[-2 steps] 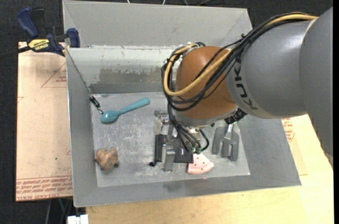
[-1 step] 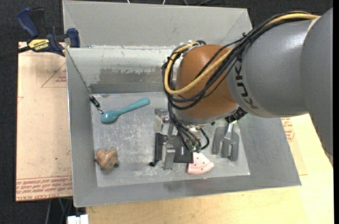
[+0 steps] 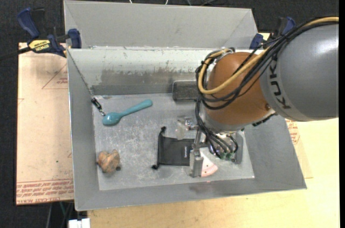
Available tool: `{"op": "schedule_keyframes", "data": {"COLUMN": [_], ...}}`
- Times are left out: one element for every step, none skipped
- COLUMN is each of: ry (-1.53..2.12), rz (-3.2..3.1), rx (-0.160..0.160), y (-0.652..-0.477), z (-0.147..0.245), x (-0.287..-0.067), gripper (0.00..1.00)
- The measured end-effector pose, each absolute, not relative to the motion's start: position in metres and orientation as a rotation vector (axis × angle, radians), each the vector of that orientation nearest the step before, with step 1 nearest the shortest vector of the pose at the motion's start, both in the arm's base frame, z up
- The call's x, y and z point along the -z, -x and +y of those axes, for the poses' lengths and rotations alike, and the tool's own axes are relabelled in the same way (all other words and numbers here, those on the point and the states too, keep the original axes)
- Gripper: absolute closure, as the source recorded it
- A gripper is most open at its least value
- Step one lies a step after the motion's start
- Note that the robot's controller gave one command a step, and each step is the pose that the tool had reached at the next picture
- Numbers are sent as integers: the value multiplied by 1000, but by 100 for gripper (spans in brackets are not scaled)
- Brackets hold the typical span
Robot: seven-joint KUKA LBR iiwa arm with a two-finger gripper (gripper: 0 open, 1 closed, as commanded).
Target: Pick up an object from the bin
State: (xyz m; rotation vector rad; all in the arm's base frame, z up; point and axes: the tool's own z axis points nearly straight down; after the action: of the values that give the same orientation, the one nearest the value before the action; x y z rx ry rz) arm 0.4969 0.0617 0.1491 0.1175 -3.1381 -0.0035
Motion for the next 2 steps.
{"op": "schedule_keyframes", "data": {"ry": [-119, -23], "rz": [-3138, -3142], "rx": [0, 4], "y": [-497, -518], "z": [22, 22], "x": [-150, -112], "gripper": [0, 0]}}
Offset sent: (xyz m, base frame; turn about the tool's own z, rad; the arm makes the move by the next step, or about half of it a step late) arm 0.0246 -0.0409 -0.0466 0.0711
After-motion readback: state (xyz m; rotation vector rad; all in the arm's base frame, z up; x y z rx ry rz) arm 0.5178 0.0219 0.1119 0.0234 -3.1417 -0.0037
